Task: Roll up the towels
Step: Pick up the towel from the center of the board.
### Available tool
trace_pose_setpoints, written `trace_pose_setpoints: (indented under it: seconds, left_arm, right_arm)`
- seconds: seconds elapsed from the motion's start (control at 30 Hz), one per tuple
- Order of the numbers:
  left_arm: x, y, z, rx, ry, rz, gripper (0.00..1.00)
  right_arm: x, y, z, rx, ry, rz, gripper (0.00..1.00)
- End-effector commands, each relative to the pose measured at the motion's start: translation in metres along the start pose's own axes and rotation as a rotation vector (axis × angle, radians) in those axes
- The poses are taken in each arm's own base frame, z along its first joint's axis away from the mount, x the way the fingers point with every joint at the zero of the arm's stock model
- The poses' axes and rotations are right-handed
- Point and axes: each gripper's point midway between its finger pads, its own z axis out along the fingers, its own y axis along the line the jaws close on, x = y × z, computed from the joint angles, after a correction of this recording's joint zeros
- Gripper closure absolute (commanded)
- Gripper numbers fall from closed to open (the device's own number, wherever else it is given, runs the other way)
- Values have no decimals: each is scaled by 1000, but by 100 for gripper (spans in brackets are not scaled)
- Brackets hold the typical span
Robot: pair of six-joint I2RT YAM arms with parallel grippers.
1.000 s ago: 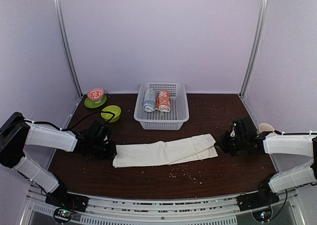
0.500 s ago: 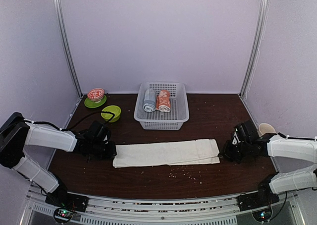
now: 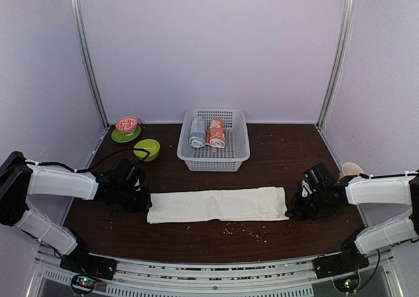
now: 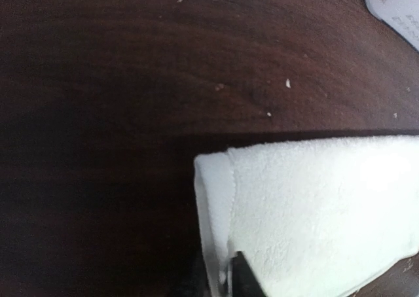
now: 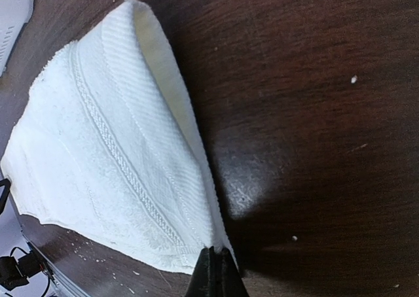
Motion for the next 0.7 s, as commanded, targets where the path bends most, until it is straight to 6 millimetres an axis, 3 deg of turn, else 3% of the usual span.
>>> trace_pose_setpoints:
  seconds: [0.0, 0.17, 0.23, 0.4, 0.47, 0.57, 0.63, 0.67]
  left_arm:
    - [-21, -12, -34, 13, -41, 42, 71]
    - [-41, -48, -59, 116, -67, 100, 64]
    - [-44, -75, -62, 191, -64, 146, 64]
    - [-17, -131, -32, 290, 33, 250, 71]
    - [-5, -134, -13, 284, 76, 256, 75]
    - [11, -122, 10, 252, 122, 234, 79]
    - [19, -113, 20, 227, 140, 233, 81]
    - [22, -110, 22, 221, 145, 234, 82]
  right_arm:
    - [36, -45, -1, 171, 125, -26, 100]
    - [42, -50, -7, 193, 134, -47, 100]
    - [40, -51, -10, 205, 121, -43, 100]
    - [33, -55, -19, 248, 57, 17, 100]
    - [30, -59, -25, 267, 21, 59, 100]
    - [25, -61, -31, 285, -19, 95, 100]
    - [19, -55, -38, 288, -31, 83, 100]
    - [16, -49, -41, 273, -37, 73, 94]
